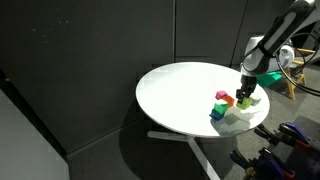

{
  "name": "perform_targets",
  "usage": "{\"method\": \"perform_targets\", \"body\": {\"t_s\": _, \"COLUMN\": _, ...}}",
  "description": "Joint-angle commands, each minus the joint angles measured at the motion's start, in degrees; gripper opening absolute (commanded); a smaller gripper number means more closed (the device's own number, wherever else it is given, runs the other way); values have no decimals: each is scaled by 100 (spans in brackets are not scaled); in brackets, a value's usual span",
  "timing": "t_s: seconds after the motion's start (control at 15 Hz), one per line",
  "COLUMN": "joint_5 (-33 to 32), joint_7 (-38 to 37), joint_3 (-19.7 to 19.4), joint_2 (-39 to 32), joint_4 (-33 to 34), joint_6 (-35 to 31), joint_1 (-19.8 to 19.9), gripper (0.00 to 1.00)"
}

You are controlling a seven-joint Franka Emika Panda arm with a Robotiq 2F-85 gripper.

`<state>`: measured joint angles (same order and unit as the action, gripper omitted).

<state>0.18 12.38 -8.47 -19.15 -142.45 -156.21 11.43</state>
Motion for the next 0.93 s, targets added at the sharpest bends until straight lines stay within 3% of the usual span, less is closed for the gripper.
{"method": "perform_targets", "body": {"t_s": 0.0, "joint_5": 46, "joint_7": -69, "joint_3": 80, "joint_2": -219, "joint_4": 291, "joint_6": 122, "joint_1": 85, "gripper": 28}}
{"method": "perform_targets", "body": {"t_s": 0.87, "joint_5": 86, "joint_7": -43, "joint_3": 187, "joint_2": -607, "joint_4": 728, "joint_6": 183, "joint_1": 165, "gripper": 28}}
